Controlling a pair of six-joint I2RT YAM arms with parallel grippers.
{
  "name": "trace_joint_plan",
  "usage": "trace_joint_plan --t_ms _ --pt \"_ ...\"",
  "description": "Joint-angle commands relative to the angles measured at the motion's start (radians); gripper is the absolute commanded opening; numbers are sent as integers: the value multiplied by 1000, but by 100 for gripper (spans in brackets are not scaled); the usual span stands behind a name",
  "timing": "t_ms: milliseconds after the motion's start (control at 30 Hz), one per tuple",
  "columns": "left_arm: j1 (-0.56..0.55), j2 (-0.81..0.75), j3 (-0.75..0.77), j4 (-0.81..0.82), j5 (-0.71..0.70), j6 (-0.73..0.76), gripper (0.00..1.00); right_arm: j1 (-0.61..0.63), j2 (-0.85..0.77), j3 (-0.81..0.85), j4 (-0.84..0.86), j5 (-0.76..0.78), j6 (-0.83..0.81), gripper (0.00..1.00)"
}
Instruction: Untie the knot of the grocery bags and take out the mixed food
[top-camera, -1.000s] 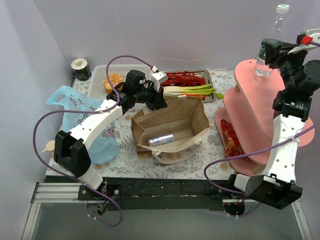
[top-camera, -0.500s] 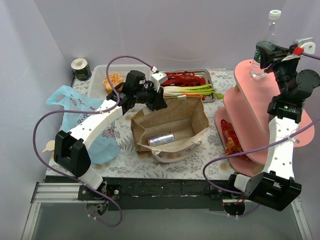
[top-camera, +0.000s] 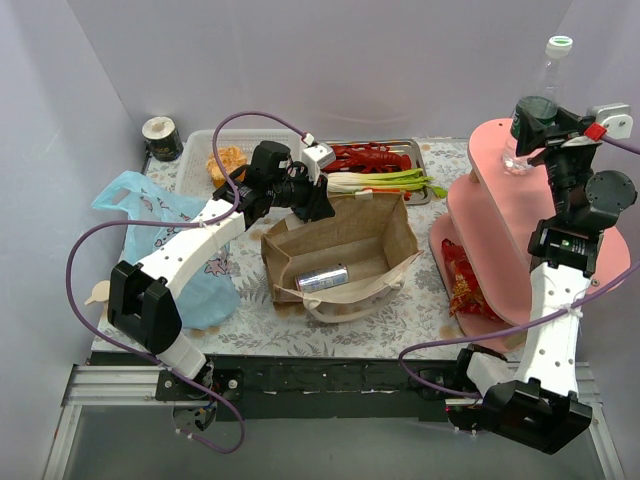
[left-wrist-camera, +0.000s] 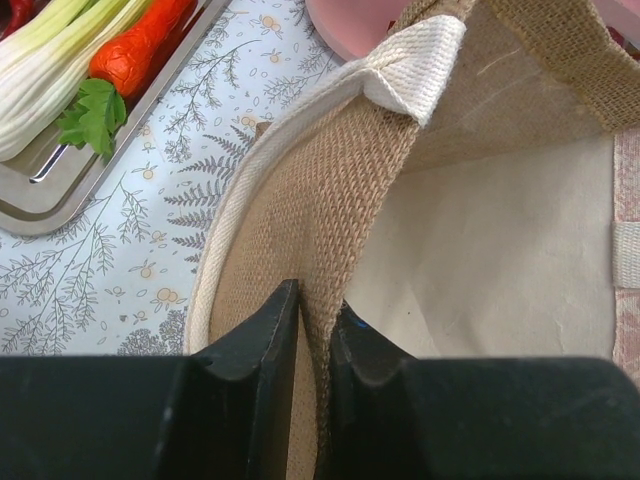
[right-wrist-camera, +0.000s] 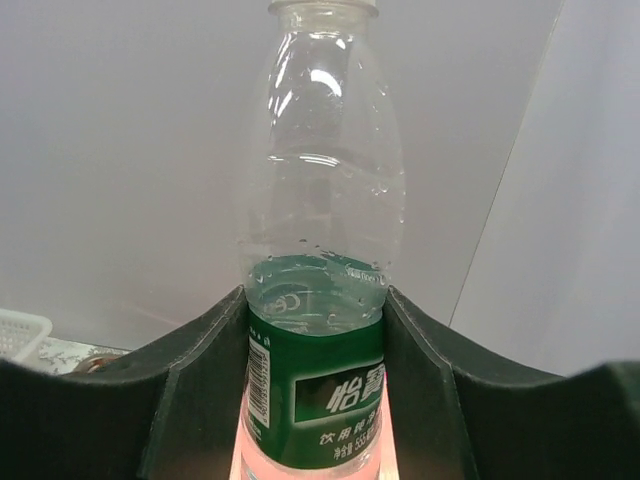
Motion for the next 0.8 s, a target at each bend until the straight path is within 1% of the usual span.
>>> trace_joint_plan --t_ms 0,33,100,133,267,367,400,433,500,633,767 --pt "-5 -18 3 -23 31 5 15 -5 -38 -15 -15 52 3 60" --pt "-5 -20 2 -23 33 3 16 -5 -41 -16 -20 61 2 63" --pt "-5 -17 5 -21 37 1 16 -5 -47 -18 -27 66 2 65" --pt "-5 -17 3 -21 39 1 16 -5 -50 -18 -35 66 0 69" --pt "-10 -23 3 -21 39 0 16 -5 -64 -18 -56 69 -1 73" --pt "-16 -29 -7 -21 39 1 17 -5 -81 -23 -73 72 -1 80" --pt "-17 -31 -12 -20 40 1 17 -5 -87 -24 -76 72 -3 85" --pt "-19 -34 -15 -20 40 1 17 -6 -92 -26 -81 76 -4 97" --pt "-23 -35 -16 -18 39 0 17 -5 -107 -23 -105 86 -4 98" --pt "-33 -34 -12 -18 31 5 17 -5 -146 -13 -171 118 -3 98" --pt "-45 -32 -9 -18 22 8 18 -5 -222 -10 -271 144 -61 98"
